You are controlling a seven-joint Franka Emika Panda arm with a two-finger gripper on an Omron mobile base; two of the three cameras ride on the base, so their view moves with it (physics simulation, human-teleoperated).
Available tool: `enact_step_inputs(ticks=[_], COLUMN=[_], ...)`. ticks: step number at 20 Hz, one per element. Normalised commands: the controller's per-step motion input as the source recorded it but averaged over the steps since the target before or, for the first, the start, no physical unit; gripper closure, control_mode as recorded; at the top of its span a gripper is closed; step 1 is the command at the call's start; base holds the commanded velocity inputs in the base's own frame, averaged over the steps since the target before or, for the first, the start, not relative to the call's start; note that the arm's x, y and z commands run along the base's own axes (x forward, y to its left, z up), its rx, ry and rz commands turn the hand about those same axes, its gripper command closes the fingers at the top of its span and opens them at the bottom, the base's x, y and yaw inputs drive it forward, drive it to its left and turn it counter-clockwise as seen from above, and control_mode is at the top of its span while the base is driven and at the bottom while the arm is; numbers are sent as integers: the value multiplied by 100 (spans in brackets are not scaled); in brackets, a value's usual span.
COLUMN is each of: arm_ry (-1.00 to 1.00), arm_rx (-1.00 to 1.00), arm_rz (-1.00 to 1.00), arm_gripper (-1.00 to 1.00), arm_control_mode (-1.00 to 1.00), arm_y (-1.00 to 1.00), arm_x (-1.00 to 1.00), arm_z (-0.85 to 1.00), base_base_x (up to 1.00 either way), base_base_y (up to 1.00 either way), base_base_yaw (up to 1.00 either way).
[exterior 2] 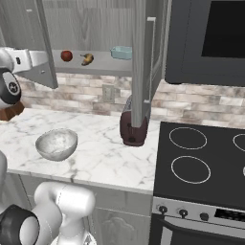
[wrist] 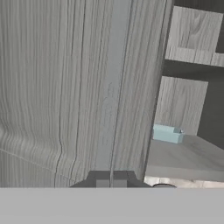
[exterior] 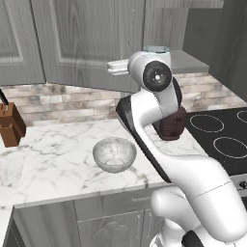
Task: Open the cabinet. Pick the banana and apple from the cabinet and place them into the bowl. Then close the cabinet.
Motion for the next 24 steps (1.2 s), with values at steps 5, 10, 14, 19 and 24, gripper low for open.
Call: enact_step_inputs(ticks=[5,10,14,19,24], arm_ry=[0,0,0,0,4], arm_rx=[0,0,0,0,4], arm_rz=[0,0,0,8,16], arm_gripper=[100,100,100,100,100], arm_control_mode=[-100,-100,-100,-100,-100], arm_y=[0,0,0,0,-14], arm_x=[-40,-36,-20,-1,0], arm_z=[0,0,0,0,0], base_base_x=[0,0,0,0,0], base_base_y=[0,0,0,0,0], base_base_yaw=[0,0,0,0,0])
